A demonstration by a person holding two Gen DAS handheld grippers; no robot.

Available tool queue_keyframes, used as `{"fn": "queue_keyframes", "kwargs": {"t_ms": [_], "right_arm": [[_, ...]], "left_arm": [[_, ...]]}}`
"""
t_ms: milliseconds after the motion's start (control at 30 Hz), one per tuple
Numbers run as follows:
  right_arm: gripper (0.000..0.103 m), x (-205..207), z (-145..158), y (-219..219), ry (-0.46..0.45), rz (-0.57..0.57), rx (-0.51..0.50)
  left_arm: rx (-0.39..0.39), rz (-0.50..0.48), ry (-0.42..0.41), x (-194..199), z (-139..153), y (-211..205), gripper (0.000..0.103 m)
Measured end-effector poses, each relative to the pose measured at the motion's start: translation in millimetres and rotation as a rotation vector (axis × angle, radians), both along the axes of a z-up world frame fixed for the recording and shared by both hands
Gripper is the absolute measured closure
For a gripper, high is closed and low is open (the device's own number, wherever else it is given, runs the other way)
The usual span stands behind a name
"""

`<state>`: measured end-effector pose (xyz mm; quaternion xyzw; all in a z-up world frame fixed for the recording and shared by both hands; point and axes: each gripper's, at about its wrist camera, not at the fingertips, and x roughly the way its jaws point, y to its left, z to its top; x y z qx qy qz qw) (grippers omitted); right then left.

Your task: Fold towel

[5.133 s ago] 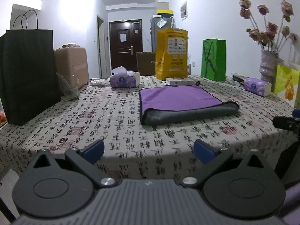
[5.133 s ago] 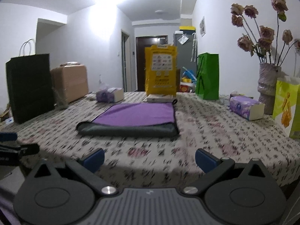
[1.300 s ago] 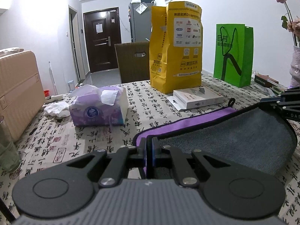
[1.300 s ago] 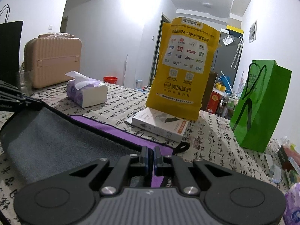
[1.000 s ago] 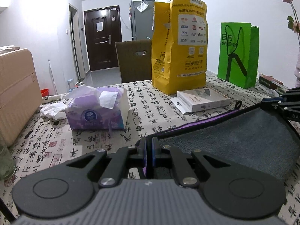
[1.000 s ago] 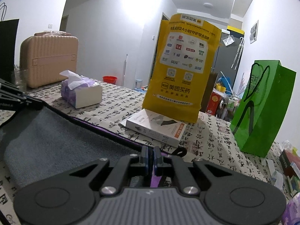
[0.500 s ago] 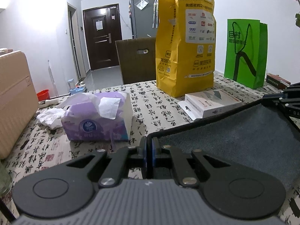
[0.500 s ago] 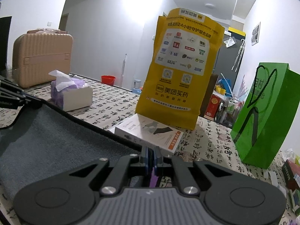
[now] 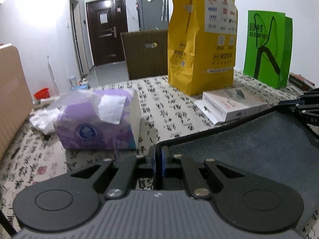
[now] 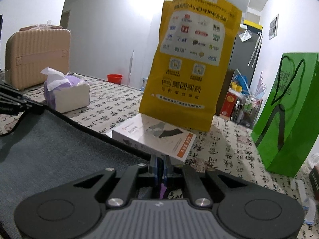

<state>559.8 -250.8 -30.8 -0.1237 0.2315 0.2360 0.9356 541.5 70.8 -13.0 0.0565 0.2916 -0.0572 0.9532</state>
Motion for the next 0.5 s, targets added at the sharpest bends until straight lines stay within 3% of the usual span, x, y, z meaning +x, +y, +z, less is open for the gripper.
{"fn": "queue_keyframes", "kwargs": {"t_ms": [167, 200, 233, 300, 367, 500], "right_arm": [[0.094, 10, -13, -1, 0.060, -0.007, 0.006], [0.092, 12, -13, -3, 0.070, -0.011, 0.012], [0.089, 13, -13, -5, 0.075, -0.017, 0.028], [0.081, 14, -13, -10, 0.080, -0.028, 0.054], [0.058, 15, -13, -13, 0.086, -0.046, 0.073], [0.036, 13, -11, -18, 0.075, -0.077, 0.101]], "left_arm": [[-0.021, 0.024, 0.040, 7, -12, 8, 0.088], [-0.024, 0.029, 0.042, 8, -12, 10, 0.078], [-0.025, 0.038, 0.043, 8, -12, 11, 0.057], [-0.023, 0.058, 0.047, 8, -12, 13, 0.029], [-0.024, 0.059, 0.053, 8, -11, 13, 0.024], [-0.015, 0.035, 0.080, 8, -17, 10, 0.012]]}}
